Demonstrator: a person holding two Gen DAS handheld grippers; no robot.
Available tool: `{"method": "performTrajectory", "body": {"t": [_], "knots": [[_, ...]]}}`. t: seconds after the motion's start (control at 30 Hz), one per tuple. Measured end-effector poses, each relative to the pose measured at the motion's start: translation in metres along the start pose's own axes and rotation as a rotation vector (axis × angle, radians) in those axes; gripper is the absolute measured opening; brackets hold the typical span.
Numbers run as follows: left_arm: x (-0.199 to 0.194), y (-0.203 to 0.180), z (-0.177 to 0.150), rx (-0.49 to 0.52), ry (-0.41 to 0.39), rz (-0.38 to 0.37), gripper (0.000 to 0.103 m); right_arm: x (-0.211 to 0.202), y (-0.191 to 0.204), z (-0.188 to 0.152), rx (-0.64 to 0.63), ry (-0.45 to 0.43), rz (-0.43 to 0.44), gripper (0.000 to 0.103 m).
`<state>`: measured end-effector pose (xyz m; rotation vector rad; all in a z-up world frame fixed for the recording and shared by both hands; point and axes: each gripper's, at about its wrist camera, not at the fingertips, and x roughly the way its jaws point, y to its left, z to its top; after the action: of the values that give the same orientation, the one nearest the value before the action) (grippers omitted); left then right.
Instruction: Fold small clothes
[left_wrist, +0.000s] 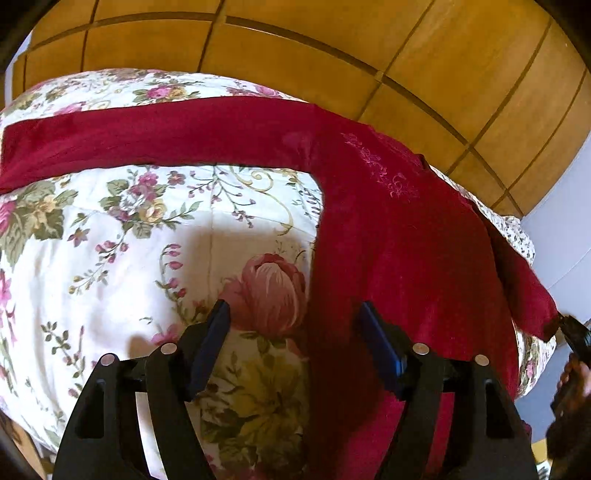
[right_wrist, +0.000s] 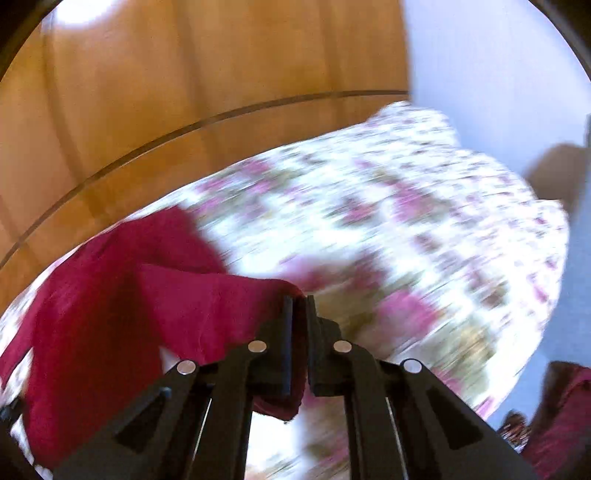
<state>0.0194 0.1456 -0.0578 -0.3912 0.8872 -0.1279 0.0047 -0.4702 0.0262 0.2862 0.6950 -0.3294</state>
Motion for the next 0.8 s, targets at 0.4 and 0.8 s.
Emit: {"method": "performTrajectory", "body": {"t": [0.4,0.8], "knots": [[-0.012,-0.012,-0.030,0.107,0.056,-0.029,0.082,0.035,-0.081,0.011,0.231,-0.039,-0.150,0.057],[-0.015,-0.014,-0.047,0.118,0.061,-0.083,0.032,0.014,0.066,-0.121,-0.047,0.296,0.441,0.052]]}}
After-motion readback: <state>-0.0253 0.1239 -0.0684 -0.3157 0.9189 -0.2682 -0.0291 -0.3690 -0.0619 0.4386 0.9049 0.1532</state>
